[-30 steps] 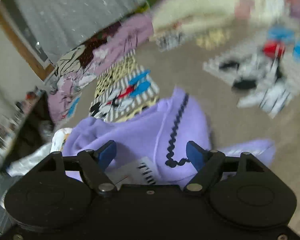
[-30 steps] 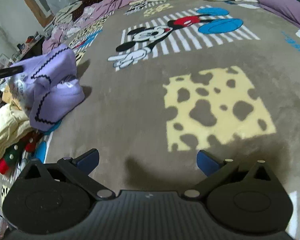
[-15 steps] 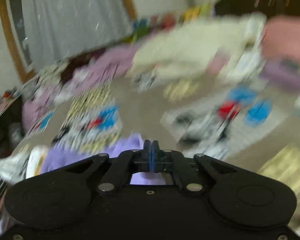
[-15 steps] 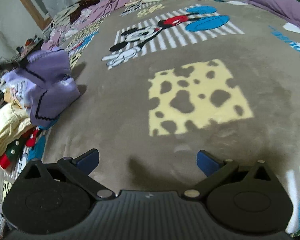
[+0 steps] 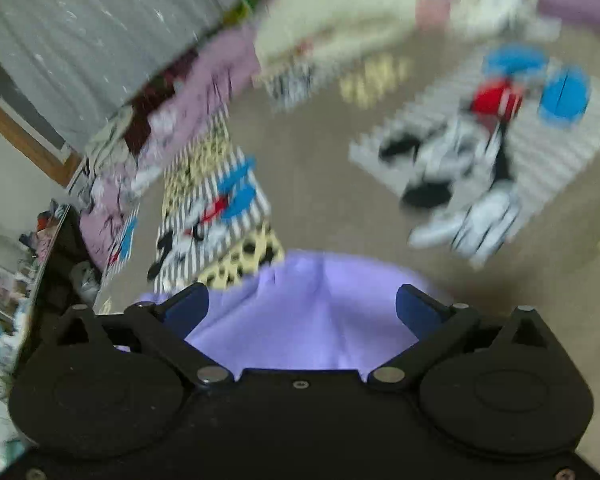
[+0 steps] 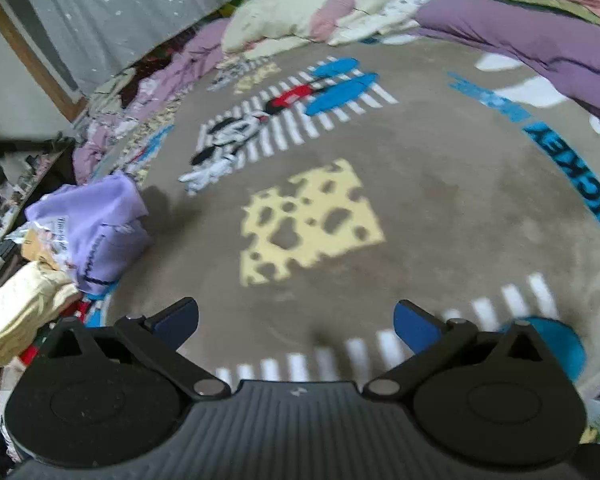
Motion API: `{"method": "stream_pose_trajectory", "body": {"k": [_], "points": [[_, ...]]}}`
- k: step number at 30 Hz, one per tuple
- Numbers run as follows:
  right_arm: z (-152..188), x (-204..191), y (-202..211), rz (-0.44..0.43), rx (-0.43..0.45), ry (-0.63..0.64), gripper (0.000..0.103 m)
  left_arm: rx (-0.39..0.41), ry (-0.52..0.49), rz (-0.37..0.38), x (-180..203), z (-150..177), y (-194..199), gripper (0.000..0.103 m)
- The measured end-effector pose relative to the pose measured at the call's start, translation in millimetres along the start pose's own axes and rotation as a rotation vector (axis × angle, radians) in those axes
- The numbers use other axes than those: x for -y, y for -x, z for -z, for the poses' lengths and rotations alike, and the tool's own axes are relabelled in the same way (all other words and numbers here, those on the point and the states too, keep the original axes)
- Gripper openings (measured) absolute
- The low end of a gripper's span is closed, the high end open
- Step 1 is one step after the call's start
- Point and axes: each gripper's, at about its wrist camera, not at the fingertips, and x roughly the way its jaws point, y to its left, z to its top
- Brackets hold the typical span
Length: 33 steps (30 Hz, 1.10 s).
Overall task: Fold clothes
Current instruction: 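Lift the lavender sweatshirt with the left tool and lay it on the bed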
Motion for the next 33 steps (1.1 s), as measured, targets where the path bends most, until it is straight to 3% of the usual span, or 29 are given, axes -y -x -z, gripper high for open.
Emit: {"method": "stream_pose_trajectory", "body": {"k": [4, 6, 7, 8, 10, 15, 25, 29, 33], "points": [[3.9, 19.3, -9.1, 0.038, -0.027, -0.034, 0.103, -0.13, -0.13, -0.125, 5.7, 10.0, -72.0, 0.102], [5.3, 28.8, -14.5, 0.063, -0.041, -0.048, 0.103, -0.184, -0.123, -0.118, -4.3, 16.4, -96.5, 0.101], [5.6, 33.1, -17.4, 0.07, -0.048, -0.057, 0.103, -0.204, -0.118, -0.094, -6.4, 21.6, -101.2, 0.072], [6.1, 36.9, -20.2, 0.076, -0.054, -0.065, 0.103, -0.224, -0.113, -0.071, -8.5, 26.8, -106.0, 0.022], [6.3, 42.2, -27.8, 0.08, -0.066, -0.079, 0.103, -0.259, -0.104, -0.026, -12.4, 36.9, -114.5, 0.007], [5.4, 35.1, -39.5, 0.07, -0.071, -0.049, 0.103, -0.038, 0.085, 0.039, -30.5, 25.7, -48.0, 0.004], [3.9, 9.3, -10.6, 0.008, -0.032, -0.028, 0.103, 0.531, 0.396, 0.256, -78.6, -107.9, 140.2, 0.004], [-2.4, 7.1, 16.8, 0.014, 0.022, -0.022, 0.103, 0.604, 0.319, 0.34, -57.9, -105.3, 173.2, 0.004], [-6.9, 17.0, 41.1, 0.027, 0.065, -0.033, 0.103, 0.599, 0.231, 0.479, -11.2, -26.7, 178.5, 0.004]]}}
